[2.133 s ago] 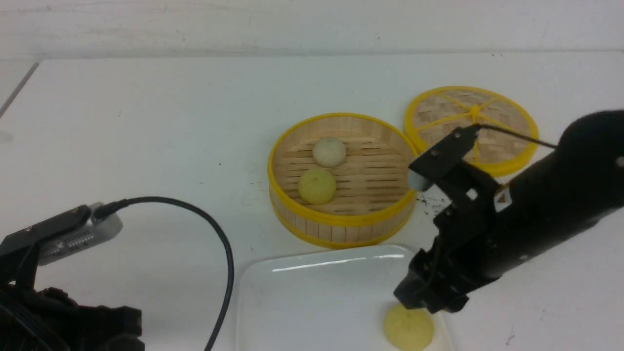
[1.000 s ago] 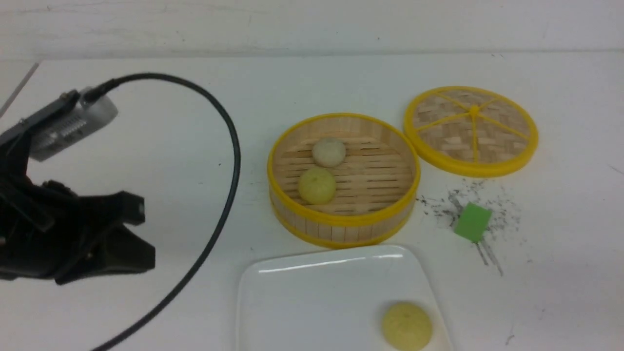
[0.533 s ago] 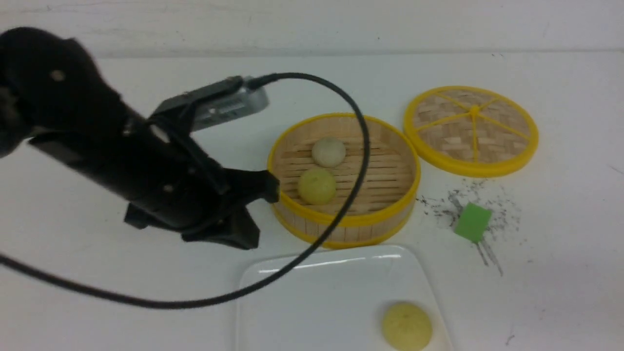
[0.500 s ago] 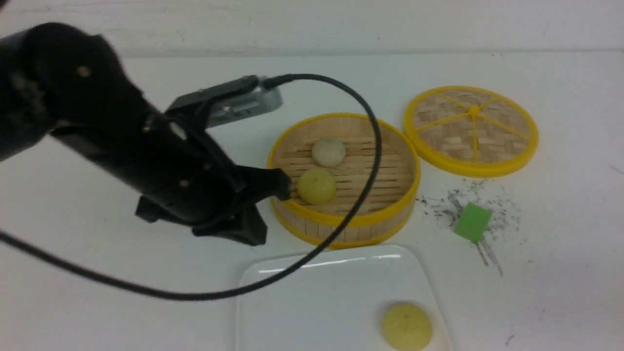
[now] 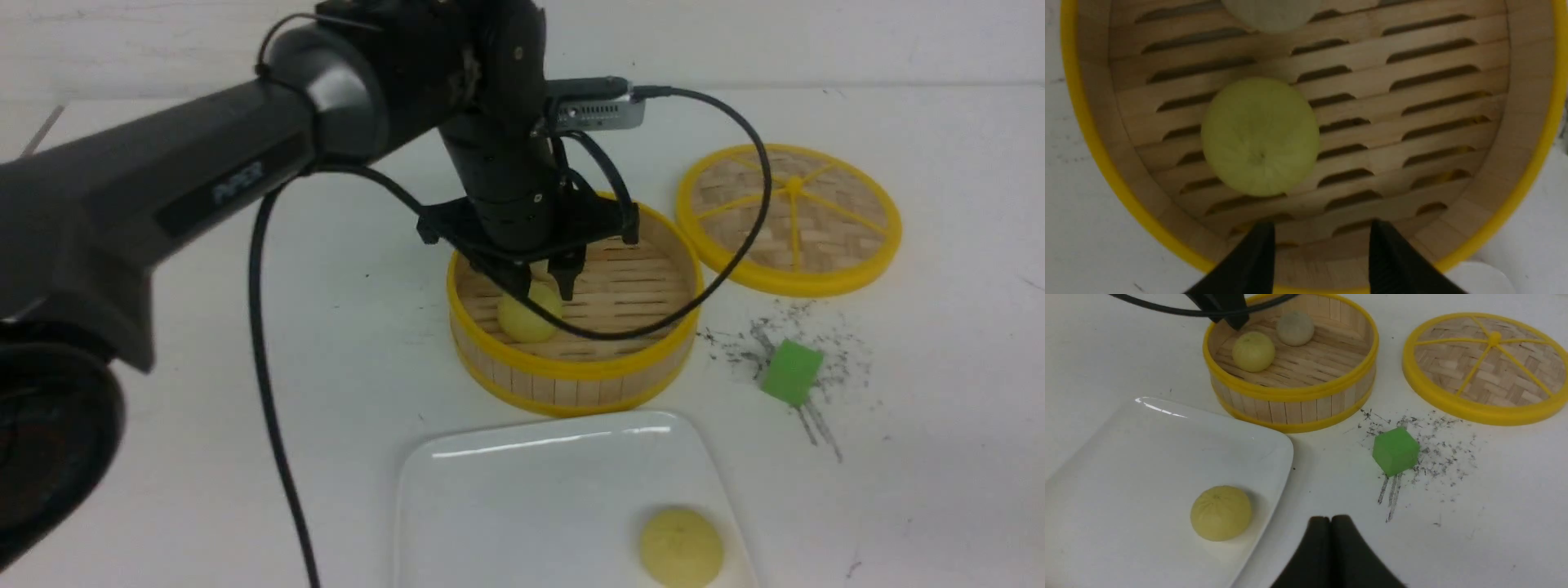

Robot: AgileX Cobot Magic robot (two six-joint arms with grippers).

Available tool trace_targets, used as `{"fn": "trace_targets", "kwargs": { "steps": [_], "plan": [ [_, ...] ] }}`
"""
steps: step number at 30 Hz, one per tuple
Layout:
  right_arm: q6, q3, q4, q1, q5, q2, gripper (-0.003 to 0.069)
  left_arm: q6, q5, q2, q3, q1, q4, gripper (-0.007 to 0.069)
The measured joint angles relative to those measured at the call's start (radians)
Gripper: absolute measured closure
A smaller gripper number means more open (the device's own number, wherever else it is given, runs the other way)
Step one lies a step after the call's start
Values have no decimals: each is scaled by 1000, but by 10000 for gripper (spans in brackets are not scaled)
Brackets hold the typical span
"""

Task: Put the steamed buns into the plate on the white tablecloth.
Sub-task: 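Reach into the bamboo steamer and grasp a bun with the left gripper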

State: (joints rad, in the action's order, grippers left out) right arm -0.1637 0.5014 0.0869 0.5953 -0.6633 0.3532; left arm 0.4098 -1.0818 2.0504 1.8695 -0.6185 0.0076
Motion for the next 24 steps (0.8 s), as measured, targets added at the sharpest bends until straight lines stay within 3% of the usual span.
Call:
{"fn": "trace_targets", "kwargs": {
  "steps": [5,13,17,18,20,24],
  "plan": [
    [4,0,0,0,-2,0,667,5,-15,70,56,0,84,223],
    [5,0,0,0,-17,0,662,91,-17,122,59,0,150,240],
    [5,0,0,0,-18,0,658,148,-23,151,61,0,151,367],
    [5,0,0,0,-21,0,657,154,-24,161,63,0,151,461],
    [5,0,0,0,-22,0,657,157,-31,163,66,0,144,554],
    [5,0,1,0,-22,0,654,157,-43,124,66,0,133,603]
  ]
}}
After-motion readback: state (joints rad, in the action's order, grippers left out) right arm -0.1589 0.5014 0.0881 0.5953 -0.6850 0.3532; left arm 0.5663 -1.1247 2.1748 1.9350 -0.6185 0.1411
